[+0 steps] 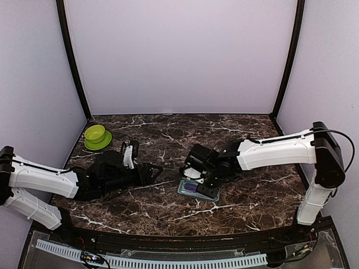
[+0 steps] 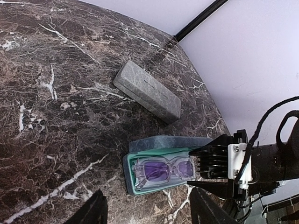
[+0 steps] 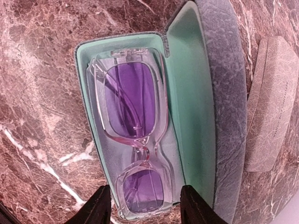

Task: Organize the sunglasses
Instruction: Place the sunglasses in the sunglasses case, then adjust the sunglasses in the sunglasses case.

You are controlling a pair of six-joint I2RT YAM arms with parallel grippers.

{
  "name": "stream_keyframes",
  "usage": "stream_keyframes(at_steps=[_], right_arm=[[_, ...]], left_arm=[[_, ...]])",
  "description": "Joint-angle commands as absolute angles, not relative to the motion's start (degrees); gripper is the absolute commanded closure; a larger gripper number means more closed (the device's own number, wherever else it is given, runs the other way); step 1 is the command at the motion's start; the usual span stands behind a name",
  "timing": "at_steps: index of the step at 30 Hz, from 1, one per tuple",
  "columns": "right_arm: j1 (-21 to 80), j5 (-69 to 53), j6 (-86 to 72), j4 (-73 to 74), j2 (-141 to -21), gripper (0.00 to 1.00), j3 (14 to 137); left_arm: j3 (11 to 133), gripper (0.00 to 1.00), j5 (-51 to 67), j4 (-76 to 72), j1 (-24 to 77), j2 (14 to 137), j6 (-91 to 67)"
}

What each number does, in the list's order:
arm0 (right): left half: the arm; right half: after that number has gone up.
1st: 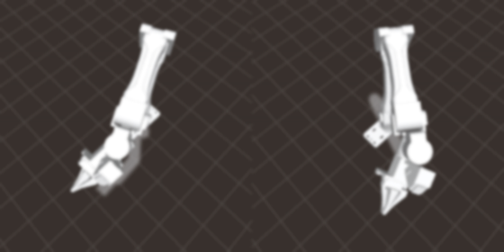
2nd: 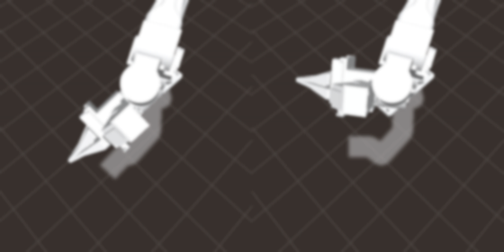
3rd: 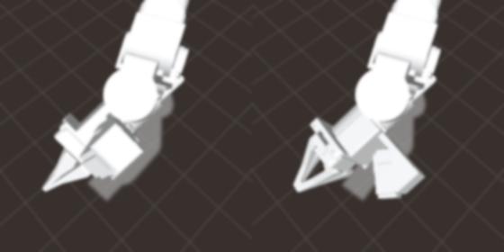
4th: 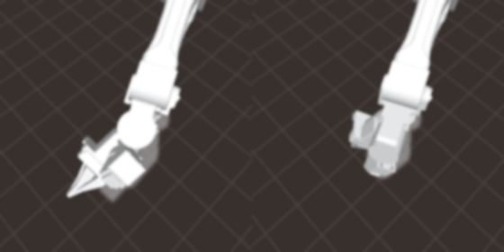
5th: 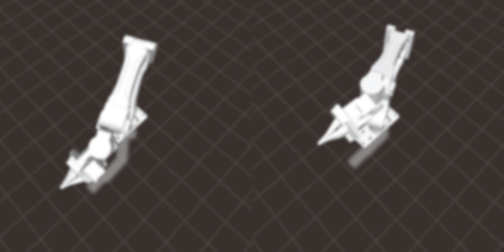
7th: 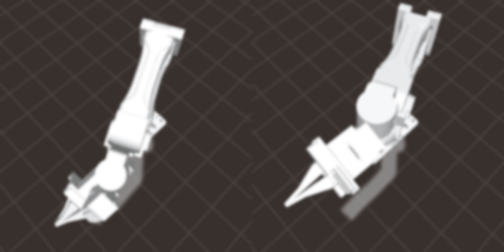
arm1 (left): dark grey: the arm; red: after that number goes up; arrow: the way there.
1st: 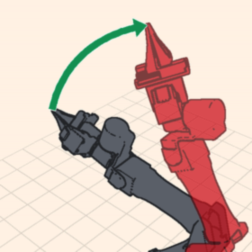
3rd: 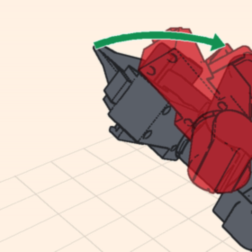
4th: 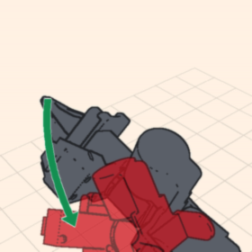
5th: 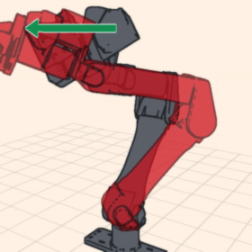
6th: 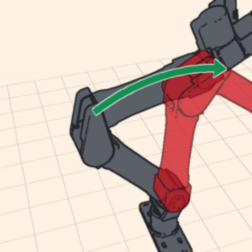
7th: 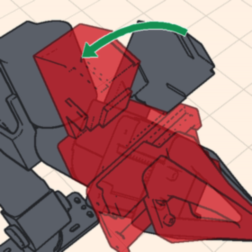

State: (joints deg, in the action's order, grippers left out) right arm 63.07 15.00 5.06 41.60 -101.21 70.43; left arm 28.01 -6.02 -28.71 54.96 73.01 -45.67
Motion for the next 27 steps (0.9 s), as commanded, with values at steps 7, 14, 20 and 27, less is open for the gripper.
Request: stream_keyframes(at_steps=[7, 14, 20, 27], right_arm=[[64.1, 12.5, -1.0, 39.3, -92.6, 0.50, 64.0], [64.2, 12.9, -10.1, 38.8, -85.7, 0.48, 58.0], [64.1, 13.7, -15.2, 35.8, -85.2, 0.51, 54.3], [63.7, 14.6, -17.0, 33.9, -88.6, 0.57, 53.4]], left_arm=[[27.9, 0.37, -5.5, -29.6, 54.8, 75.3, -44.3], [29.0, 0.36, -4.4, -29.8, 54.8, 77.0, -44.0], [29.7, 0.36, -3.7, -29.7, 54.8, 77.6, -44.1], [29.8, 0.36, -3.4, -29.2, 54.8, 77.3, -44.3]])
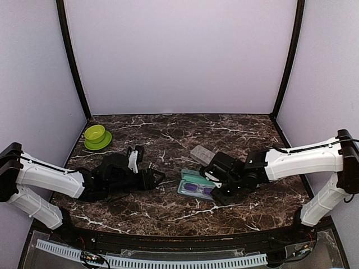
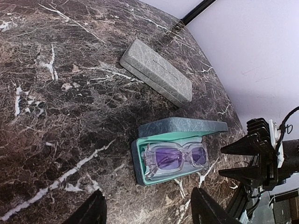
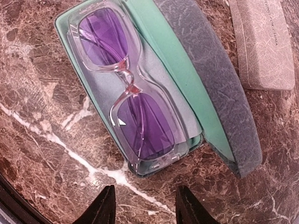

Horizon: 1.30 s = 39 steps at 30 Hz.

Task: Organize the sunglasses
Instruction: Adjust the sunglasses in the sunglasses case.

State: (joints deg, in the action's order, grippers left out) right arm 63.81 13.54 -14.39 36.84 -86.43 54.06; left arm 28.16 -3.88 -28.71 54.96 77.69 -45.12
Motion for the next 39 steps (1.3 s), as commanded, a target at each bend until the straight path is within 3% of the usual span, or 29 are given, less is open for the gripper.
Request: stream_keyframes(at_steps=[1, 39], right_arm=[[63.5, 14.5, -17.0, 33.6, -89.1, 0.58, 53.5], [60.6, 12.6, -15.8, 32.0, -93.4, 0.64, 53.3]], left_arm=[[29.8, 0.36, -3.4, -29.3, 54.8, 77.3, -44.3], [29.6, 0.35, -3.7, -29.2, 54.8, 77.1, -44.6]])
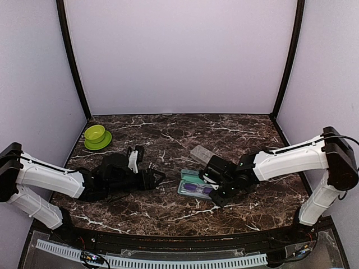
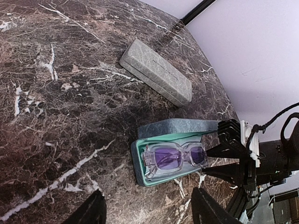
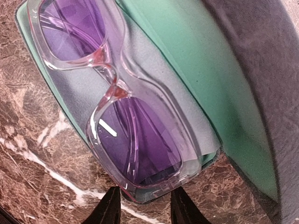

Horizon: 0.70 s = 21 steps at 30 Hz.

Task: Organize the sunglasses
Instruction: Adjust the sunglasses in the sunglasses case.

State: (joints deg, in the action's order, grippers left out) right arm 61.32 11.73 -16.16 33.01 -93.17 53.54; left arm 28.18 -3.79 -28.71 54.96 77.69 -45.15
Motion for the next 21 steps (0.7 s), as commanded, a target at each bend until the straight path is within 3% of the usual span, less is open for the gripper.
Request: stream_keyframes(at_steps=[1, 21], right_arm=[[60.6, 12.7, -15.9, 31.9, -93.4, 0.64, 53.3], [60.6, 12.5, -14.9, 31.3, -93.7, 0.64, 54.6]], left_arm=[[29.7, 0.35, -3.8, -29.2, 54.8, 77.1, -44.6], [29.5, 0.35, -3.4, -29.4, 54.8, 77.6, -44.8]])
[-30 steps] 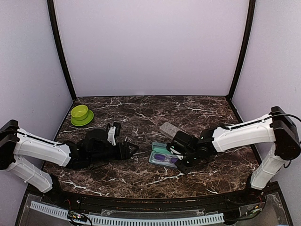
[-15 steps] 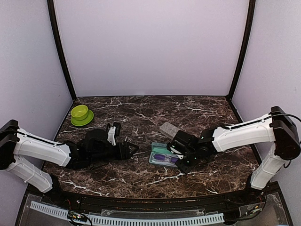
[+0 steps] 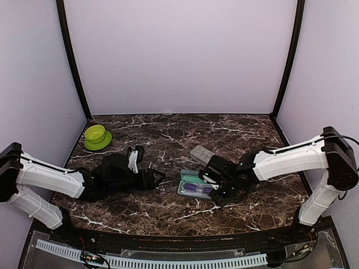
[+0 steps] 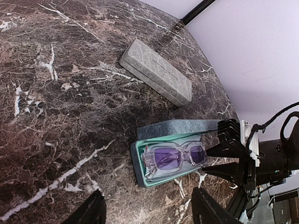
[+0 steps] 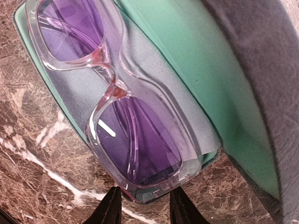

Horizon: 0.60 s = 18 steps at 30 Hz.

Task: Organize the sunglasses
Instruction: Adjust the sunglasses in the sunglasses case.

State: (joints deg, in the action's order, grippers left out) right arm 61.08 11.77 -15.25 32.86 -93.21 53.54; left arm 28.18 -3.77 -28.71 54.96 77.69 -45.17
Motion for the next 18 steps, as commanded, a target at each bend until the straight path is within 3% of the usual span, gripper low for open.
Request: stream_keyframes(at_steps=[1, 18], right_arm=[[60.6, 12.5, -14.9, 31.3, -93.8, 0.64, 54.7], [60.8, 12.8, -14.0, 30.7, -93.3, 0.61, 54.9]], left_arm=[[29.5, 0.35, -3.4, -29.3, 54.8, 77.6, -44.7], [29.6, 0.35, -3.2, -29.4, 54.8, 77.8, -44.8]])
